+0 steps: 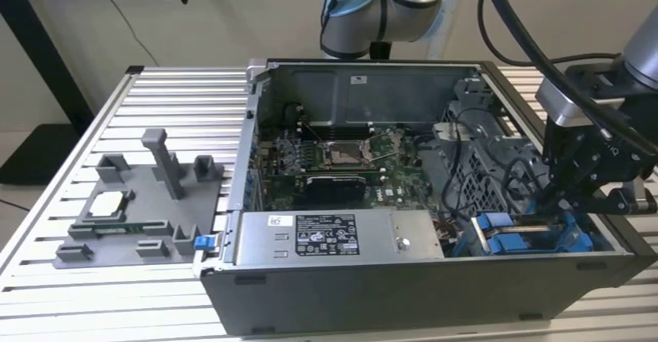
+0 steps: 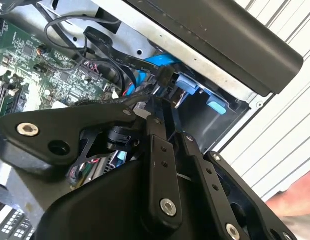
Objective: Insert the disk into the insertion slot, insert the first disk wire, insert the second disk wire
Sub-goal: 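Insert the first disk wire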
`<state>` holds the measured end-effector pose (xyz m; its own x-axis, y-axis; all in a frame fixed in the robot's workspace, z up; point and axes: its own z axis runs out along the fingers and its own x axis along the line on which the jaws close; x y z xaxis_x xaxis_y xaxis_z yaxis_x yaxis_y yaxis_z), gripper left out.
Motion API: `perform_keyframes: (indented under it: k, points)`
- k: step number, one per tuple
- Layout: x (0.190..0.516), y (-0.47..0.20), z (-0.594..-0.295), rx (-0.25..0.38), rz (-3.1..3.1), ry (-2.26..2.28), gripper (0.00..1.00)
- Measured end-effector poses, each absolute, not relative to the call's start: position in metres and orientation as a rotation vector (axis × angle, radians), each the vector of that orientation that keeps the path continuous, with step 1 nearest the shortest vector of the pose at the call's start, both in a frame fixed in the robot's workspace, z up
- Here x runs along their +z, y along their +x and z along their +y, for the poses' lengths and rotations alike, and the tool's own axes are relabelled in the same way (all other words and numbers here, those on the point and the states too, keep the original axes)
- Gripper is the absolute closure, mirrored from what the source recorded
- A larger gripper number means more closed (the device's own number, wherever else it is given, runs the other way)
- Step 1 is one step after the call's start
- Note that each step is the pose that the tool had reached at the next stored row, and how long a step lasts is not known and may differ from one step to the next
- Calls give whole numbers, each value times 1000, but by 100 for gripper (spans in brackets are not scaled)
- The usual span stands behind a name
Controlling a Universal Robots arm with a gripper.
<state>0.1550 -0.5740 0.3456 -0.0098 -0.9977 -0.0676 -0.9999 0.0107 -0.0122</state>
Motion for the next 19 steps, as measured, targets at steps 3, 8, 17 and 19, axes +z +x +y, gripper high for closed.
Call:
perform_keyframes:
  k: [3,8,17,19]
  points:
    - [344,155,-574,57,2186,-2173,100]
    - [343,155,-575,55,2180,-2177,100]
    - [341,155,-575,50,2178,-2175,100]
    - [341,155,-575,49,2178,-2175,100]
